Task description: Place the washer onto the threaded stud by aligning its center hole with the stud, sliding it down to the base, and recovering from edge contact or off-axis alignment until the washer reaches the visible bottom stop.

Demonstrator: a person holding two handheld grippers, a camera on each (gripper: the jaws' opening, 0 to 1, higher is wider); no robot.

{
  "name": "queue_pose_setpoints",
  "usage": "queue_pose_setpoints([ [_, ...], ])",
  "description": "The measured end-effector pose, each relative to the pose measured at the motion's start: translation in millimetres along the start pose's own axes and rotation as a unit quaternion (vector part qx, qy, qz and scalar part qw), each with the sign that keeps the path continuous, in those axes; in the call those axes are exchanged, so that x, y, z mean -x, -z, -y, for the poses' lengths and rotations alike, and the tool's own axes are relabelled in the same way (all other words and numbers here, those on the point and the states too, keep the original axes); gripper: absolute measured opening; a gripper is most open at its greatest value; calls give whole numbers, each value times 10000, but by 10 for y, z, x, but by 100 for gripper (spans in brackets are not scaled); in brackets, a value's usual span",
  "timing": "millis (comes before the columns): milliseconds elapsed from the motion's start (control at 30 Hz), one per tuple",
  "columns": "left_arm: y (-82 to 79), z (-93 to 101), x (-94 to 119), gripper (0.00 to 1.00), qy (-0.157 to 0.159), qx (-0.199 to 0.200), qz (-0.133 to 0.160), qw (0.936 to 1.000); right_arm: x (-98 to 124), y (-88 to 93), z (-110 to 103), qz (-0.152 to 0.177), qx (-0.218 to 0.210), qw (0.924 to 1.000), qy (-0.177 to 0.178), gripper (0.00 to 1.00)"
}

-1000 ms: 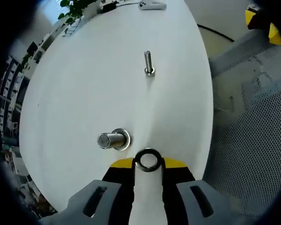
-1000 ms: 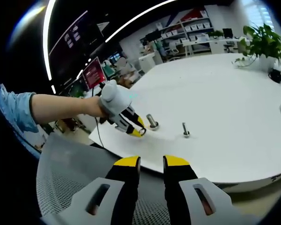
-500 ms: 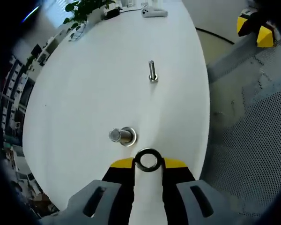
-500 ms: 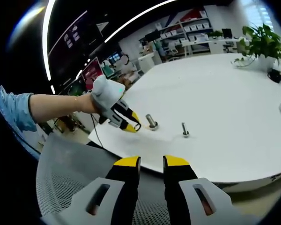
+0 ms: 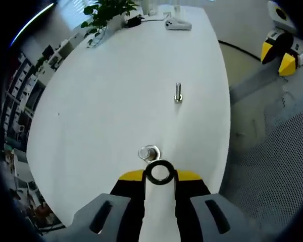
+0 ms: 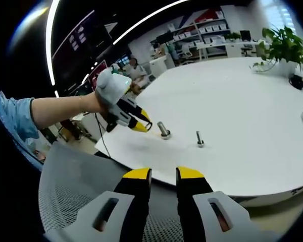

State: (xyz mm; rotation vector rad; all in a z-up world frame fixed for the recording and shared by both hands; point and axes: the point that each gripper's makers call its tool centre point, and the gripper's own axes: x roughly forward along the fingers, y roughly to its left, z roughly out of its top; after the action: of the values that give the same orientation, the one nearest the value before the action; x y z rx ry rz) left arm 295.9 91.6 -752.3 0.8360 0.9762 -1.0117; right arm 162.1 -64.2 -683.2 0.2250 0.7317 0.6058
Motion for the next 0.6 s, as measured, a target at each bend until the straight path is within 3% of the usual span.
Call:
queue_pose_setpoints([
  [400,-151,-113,-141,19,-47,48,19,10000,-3,-15,5,22,-32,10000,-35,22],
  [600,-135,-150,-205,19,-62,21,-77,9999,-6,-6,0,-13,27,10000,-66,22],
])
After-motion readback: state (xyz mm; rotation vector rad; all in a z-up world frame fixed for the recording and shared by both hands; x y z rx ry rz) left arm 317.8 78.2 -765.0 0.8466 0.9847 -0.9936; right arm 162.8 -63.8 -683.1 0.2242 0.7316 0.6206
